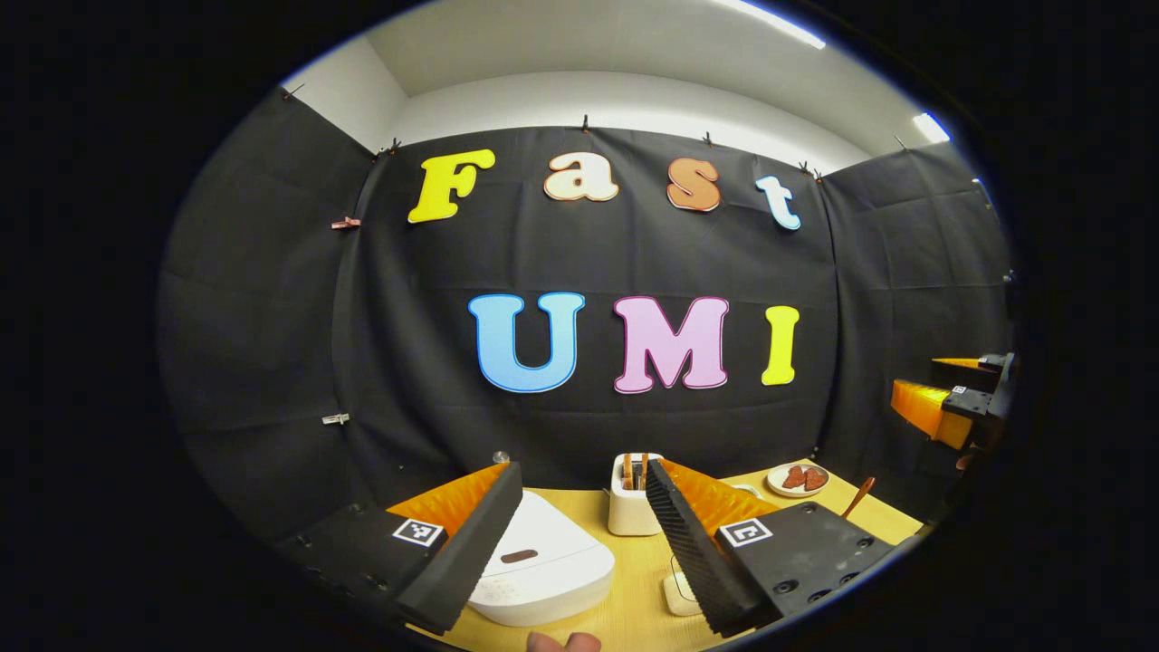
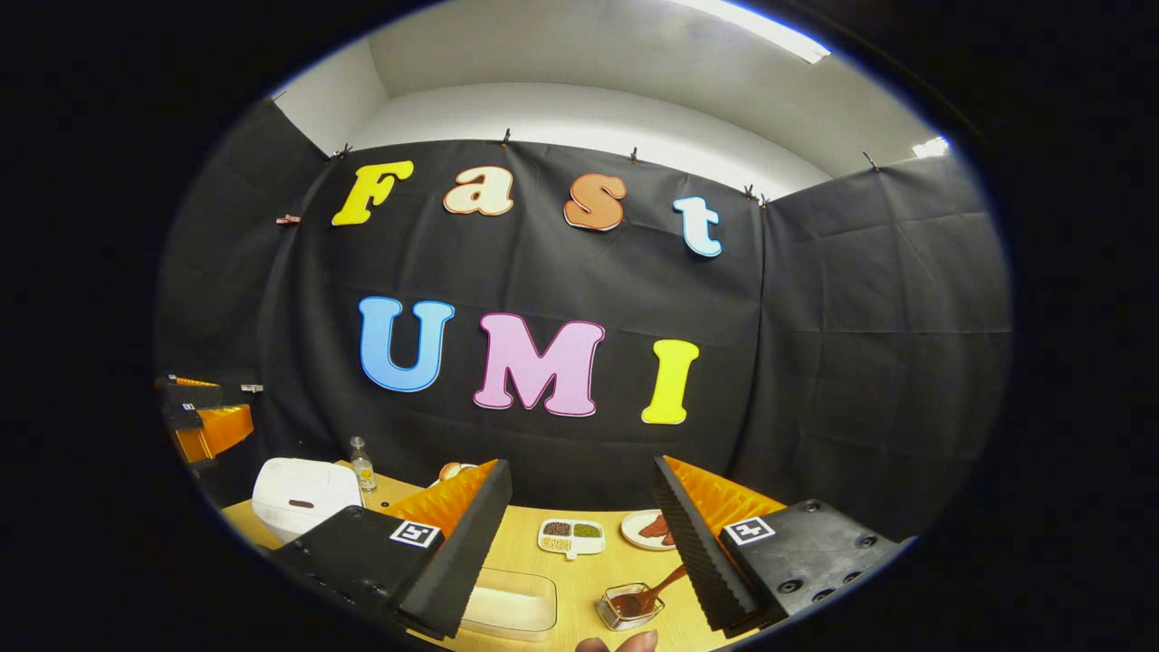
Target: Close the left gripper, press the button to open the rice cooker; take a wooden spoon from the chopstick holder with the right hand, scoop a spoonful of rice and pour it into the rice cooker, then put the wooden spoon back into the chopstick holder.
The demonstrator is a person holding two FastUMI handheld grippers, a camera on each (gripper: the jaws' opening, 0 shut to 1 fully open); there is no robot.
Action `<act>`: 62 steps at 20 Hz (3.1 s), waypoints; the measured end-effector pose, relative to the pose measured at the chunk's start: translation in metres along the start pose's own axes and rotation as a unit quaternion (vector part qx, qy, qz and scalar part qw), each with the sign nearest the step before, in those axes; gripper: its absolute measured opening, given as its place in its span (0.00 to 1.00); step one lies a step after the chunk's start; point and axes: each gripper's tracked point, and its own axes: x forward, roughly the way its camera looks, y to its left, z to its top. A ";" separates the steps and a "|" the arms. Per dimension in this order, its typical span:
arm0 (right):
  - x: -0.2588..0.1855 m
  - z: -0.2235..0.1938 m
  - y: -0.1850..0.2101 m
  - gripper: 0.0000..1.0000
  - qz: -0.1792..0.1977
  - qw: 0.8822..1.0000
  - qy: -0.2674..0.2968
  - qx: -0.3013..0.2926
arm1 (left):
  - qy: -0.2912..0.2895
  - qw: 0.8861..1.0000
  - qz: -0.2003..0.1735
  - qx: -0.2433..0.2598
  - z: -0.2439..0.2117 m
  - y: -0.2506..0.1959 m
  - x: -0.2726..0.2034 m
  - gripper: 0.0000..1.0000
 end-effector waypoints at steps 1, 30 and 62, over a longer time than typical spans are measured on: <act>0.000 0.001 0.001 0.98 0.000 1.000 0.000 -0.004 | 0.000 1.000 0.000 0.000 0.001 0.000 -0.001 0.95; 0.006 -0.010 -0.008 0.98 -0.019 1.000 0.009 -0.022 | 0.281 0.925 -0.256 0.012 -0.152 0.063 0.106 0.08; 0.000 -0.028 -0.039 0.98 -0.051 0.998 0.023 -0.021 | 0.126 0.983 -0.082 0.108 -0.094 0.128 0.154 0.10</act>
